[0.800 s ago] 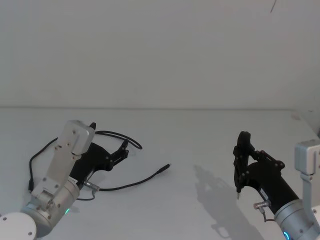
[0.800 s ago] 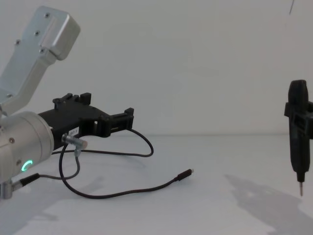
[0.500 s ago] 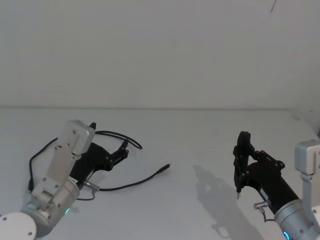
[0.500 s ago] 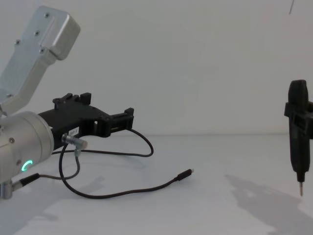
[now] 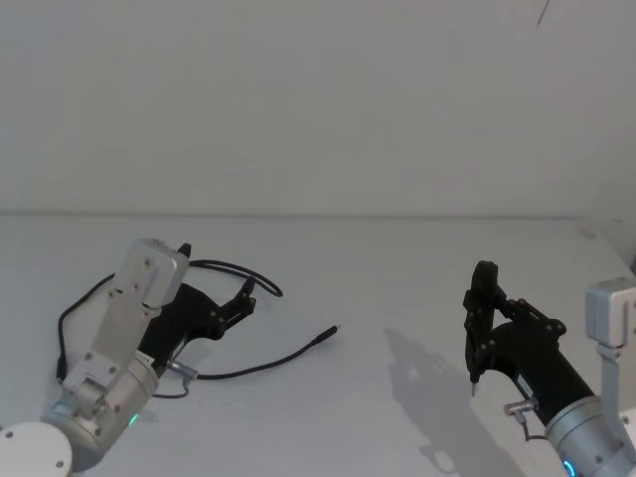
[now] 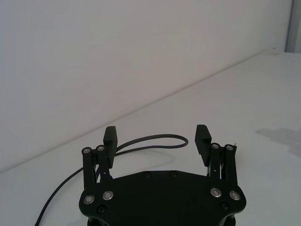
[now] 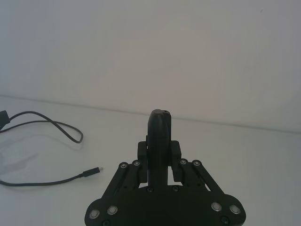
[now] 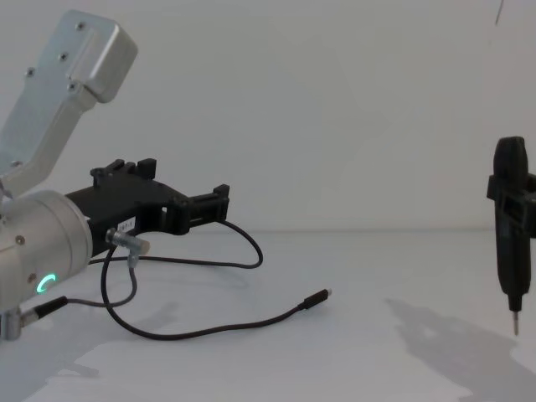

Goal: Pick up the data cable with the one hand.

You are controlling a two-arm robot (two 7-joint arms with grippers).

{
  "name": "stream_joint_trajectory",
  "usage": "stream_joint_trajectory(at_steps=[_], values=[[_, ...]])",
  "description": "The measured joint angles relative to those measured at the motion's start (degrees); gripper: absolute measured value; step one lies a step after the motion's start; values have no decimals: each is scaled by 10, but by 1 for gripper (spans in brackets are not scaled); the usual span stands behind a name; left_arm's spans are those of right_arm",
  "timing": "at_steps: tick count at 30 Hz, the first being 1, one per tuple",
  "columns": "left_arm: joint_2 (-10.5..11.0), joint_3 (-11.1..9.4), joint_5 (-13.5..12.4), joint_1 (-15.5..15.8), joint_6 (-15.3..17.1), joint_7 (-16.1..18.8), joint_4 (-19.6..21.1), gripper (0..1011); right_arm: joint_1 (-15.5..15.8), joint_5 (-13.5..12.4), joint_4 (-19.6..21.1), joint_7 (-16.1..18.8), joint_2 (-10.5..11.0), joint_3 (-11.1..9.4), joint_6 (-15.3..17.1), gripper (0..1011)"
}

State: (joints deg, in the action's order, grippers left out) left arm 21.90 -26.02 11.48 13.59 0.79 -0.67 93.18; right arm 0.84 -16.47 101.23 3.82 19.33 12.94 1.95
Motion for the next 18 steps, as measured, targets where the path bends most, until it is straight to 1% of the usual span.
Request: stream_joint_trajectory(at_steps=[3, 9, 15, 16, 17, 18], values=[[1, 0, 0, 1, 0, -4, 0, 1001, 0, 0, 0, 0, 0, 0, 0, 279], [9, 0, 7, 7, -4, -29, -6, 1002, 0, 0, 0, 0, 0, 0, 0, 279], [19, -1, 20, 16, -11, -70, -17, 1002, 0, 0, 0, 0, 0, 0, 0, 279], [22, -1, 25, 19, -12, -83, -21, 1001, 0, 0, 0, 0, 0, 0, 0, 279], [22, -1, 25, 19, -12, -83, -21, 1001, 0, 0, 0, 0, 0, 0, 0, 279], [26, -3, 31, 23, -14, -101, -27, 1001, 0, 0, 0, 0, 0, 0, 0, 279]])
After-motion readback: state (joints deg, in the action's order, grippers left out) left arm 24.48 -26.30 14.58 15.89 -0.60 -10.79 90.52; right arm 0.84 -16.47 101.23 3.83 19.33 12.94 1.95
